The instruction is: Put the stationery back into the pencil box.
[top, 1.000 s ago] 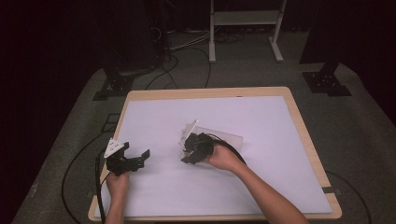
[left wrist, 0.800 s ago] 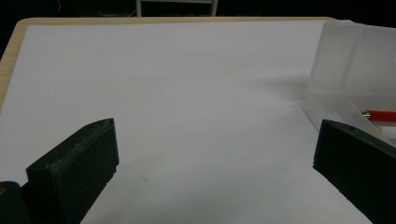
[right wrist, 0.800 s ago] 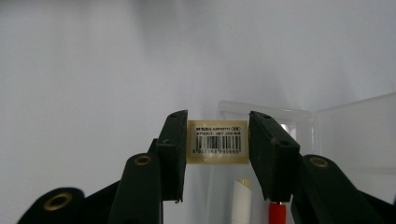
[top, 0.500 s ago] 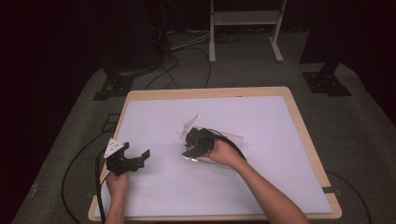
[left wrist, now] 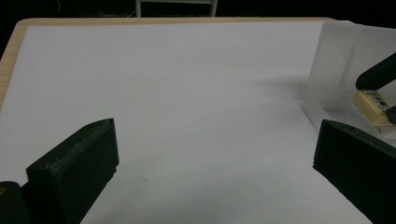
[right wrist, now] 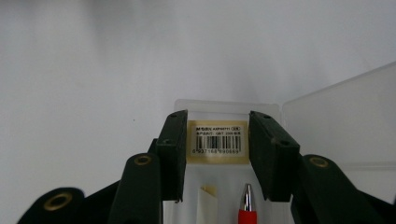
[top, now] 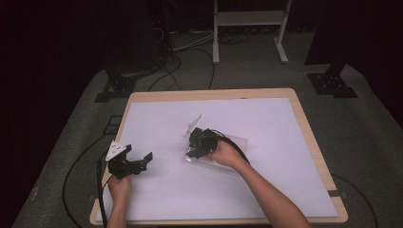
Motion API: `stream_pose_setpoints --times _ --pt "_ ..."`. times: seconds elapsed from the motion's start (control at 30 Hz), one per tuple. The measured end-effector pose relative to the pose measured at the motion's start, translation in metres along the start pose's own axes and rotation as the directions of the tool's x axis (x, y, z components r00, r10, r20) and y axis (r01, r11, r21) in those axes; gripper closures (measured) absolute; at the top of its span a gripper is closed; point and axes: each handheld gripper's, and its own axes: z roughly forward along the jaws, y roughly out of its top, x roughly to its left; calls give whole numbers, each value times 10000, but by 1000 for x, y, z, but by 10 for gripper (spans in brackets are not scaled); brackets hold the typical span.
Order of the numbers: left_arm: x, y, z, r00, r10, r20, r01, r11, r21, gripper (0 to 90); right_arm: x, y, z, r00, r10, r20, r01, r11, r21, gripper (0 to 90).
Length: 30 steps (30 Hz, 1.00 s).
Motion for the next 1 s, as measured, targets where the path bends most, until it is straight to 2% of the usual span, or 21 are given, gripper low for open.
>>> stream_pose_setpoints --times 0.23,1.0 --pt "0 0 0 10000 -31 12 31 10000 1 0 -4 1 6 9997 228 -8 -228 9997 1 578" --pt "0 0 0 10000 -30 15 30 10000 7 0 -11 -1 20 9986 462 -239 -454 9985 317 576"
